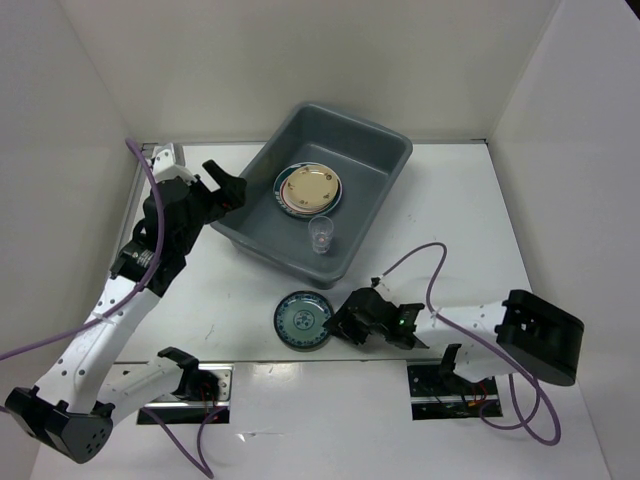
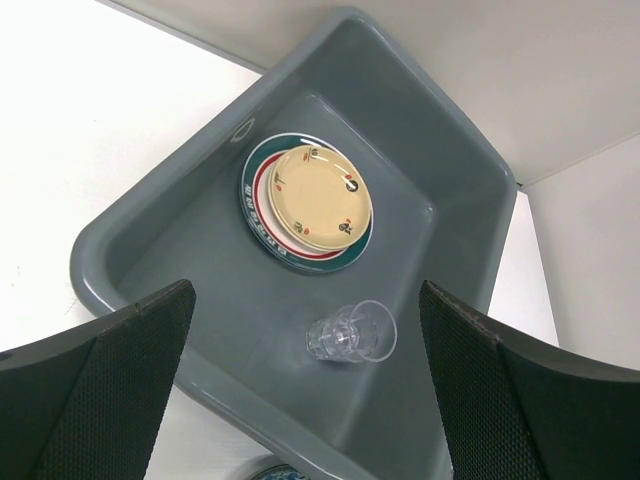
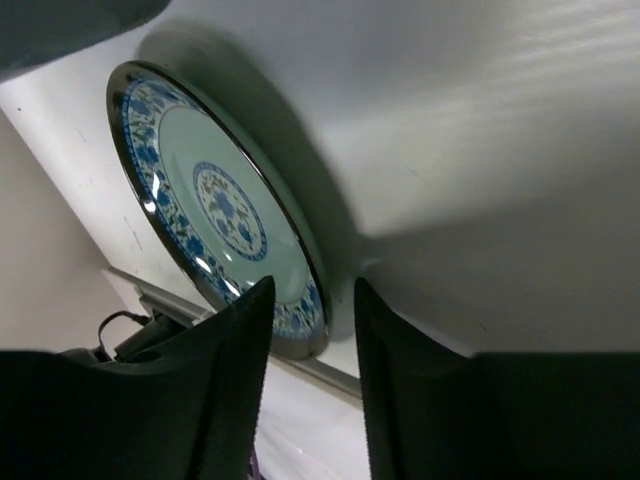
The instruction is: Place the mixed dishes into the plastic bin
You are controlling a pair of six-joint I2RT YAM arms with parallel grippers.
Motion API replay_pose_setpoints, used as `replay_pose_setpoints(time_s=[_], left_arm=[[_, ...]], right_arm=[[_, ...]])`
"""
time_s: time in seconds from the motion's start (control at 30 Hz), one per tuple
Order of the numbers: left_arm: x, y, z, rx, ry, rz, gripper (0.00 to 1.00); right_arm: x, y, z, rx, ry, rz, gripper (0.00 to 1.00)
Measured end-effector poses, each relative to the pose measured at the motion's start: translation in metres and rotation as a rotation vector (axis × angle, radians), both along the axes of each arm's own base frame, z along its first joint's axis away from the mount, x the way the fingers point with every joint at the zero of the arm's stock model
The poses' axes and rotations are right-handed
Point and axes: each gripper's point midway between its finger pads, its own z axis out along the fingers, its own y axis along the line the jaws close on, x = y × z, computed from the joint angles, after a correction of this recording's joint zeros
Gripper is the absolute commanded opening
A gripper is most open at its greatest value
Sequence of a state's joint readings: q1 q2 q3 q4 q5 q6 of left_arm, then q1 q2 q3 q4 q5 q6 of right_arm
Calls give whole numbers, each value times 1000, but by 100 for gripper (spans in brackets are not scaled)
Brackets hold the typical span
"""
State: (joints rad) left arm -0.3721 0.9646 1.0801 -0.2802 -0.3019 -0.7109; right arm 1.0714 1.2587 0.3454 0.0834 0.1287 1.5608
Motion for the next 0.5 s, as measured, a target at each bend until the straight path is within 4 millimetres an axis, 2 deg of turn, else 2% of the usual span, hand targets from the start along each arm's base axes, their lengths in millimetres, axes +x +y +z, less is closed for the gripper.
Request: replay_pose_setpoints(time_s=[0.07,0.17,0.2,0.3,0.4,0.5], left_arm=[[0,0,-1,1,2,0,99],[0,0,-2,1,2,1,99],[0,0,-2,1,1,1,99],[0,0,-2,1,2,1,99],[-1,1,0,0,-3,6,99],[-2,3,2,-2,-11,10,99]], right_arm=[[3,5,-2,-9,-1,6,37],[6,12,-5,-21,-4,16,23],[7,13,-6,-26,-2,18,13],[7,13,-7,-36,-7,25,1],[9,12,2,-27,-22,16,1],[5,2,10,-41,-21,11,1]])
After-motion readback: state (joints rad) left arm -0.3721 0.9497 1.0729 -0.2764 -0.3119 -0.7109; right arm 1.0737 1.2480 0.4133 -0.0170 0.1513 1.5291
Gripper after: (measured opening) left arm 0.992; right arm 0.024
